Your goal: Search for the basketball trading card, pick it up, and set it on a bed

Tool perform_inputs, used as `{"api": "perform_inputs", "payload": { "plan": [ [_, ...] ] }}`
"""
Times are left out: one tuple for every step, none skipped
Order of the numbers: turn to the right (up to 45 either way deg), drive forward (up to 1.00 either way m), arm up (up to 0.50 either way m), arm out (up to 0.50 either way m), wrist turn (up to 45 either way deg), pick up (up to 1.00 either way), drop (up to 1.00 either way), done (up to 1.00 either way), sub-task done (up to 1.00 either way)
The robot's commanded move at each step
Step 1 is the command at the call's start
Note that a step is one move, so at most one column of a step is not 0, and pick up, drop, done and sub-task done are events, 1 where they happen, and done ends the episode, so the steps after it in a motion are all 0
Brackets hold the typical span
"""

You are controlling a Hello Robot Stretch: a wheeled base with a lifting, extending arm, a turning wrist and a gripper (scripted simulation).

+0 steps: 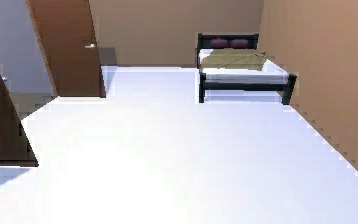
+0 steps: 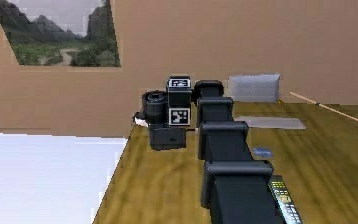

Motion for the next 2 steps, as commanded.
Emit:
{"api": "perform_inputs", "payload": {
  "plan": [
    [0.0, 0.00, 0.00, 0.00, -45.0, 0.00, 0.00, 0.00, 0.00],
    [0.0, 0.00, 0.00, 0.00, -45.0, 0.00, 0.00, 0.00, 0.00]
  ]
}}
